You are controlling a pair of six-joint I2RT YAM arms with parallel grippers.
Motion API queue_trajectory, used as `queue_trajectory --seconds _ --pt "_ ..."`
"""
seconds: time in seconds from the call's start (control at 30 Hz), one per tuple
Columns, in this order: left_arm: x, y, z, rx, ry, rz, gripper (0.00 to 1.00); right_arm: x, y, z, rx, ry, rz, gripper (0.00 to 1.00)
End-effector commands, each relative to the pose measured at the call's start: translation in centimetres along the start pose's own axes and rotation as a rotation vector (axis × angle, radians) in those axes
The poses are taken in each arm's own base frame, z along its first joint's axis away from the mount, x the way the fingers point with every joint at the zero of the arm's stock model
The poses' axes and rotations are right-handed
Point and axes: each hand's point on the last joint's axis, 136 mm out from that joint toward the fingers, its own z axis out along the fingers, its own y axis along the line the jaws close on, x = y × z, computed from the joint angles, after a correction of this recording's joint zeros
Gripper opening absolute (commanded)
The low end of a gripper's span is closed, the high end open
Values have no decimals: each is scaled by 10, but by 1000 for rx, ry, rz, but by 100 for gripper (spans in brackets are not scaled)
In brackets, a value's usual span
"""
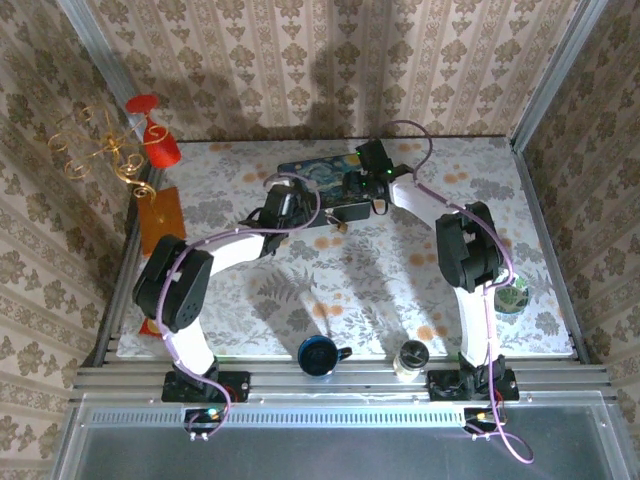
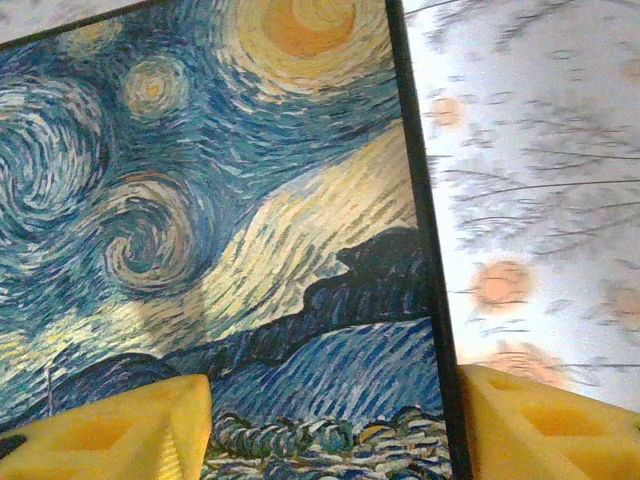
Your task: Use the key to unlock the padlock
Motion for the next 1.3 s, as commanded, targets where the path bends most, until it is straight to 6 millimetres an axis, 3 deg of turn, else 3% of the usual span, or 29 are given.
queue_trajectory --seconds 0.0,0.2,0.4,0.53,0.73,0.93,1.27 --pt "38 -19 -22 82 69 50 59 64 58 19 -115 182 -97 63" --pt "54 -4 -51 33 37 14 59 69 92 22 -154 197 -164 64" --pt "70 -9 -65 36 25 -19 61 60 97 22 -146 183 -178 66" --pt "72 -18 -63 63 25 -26 63 48 96 15 -118 166 -209 68" --pt "58 -25 -64 73 -9 -14 64 31 83 11 -82 142 -211 73" --pt "48 -3 -58 -4 -23 -28 65 18 74 2 -79 124 -193 78" --pt "37 21 -36 -54 1 -42 64 29 84 6 -144 150 -145 78"
